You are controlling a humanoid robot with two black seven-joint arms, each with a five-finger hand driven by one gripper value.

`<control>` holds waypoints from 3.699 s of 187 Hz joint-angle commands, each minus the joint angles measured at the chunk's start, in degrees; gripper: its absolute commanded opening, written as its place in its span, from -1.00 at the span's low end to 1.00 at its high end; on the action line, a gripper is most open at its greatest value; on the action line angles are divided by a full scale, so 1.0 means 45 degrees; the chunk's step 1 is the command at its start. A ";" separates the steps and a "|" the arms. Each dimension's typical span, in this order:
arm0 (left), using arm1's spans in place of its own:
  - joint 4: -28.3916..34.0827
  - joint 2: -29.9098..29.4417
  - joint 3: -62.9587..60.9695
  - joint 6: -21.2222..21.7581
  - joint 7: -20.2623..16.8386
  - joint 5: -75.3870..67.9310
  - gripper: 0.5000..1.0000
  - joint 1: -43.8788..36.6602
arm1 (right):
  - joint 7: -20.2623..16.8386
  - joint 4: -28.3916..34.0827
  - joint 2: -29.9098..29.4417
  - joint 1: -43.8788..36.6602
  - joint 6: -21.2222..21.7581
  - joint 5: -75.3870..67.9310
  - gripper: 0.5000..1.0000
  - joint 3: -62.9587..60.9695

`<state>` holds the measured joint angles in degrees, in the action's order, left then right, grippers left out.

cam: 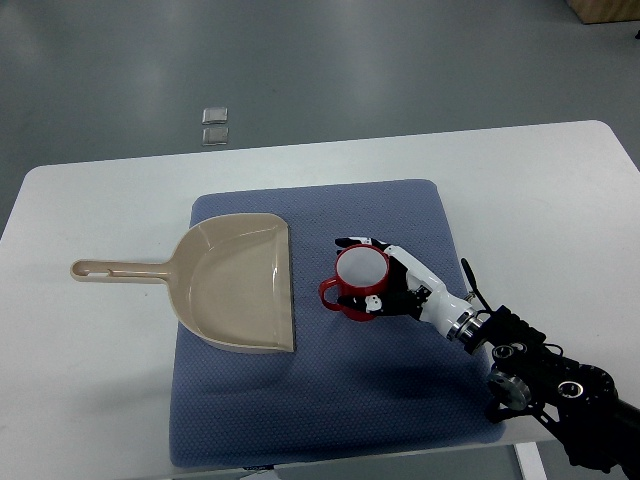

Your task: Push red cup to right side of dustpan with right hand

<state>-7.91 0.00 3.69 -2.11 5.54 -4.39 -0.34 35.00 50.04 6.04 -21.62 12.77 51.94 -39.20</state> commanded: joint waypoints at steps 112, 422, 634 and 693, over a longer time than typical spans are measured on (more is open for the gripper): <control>0.0000 0.0000 0.0000 0.0000 0.0000 0.0000 1.00 -0.0001 | 0.0000 0.0072 -0.0385 0.0020 -0.0005 0.0157 0.61 0.0351; 0.0000 0.0000 0.0000 0.0000 0.0000 0.0000 1.00 -0.0001 | 0.0000 0.0463 -0.0443 0.0078 0.0210 0.0547 0.61 0.0859; 0.0000 0.0000 0.0000 0.0000 0.0000 0.0000 1.00 -0.0001 | 0.0000 0.0912 0.0983 0.0196 0.0405 0.0528 0.61 0.0624; 0.0000 0.0000 0.0000 0.0000 0.0000 0.0000 1.00 -0.0001 | 0.0000 0.1205 0.1842 0.0039 0.0425 0.0313 0.61 0.0254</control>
<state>-7.91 0.00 3.69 -2.11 5.54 -4.39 -0.35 35.00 55.05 13.04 -20.98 14.60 53.56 -36.62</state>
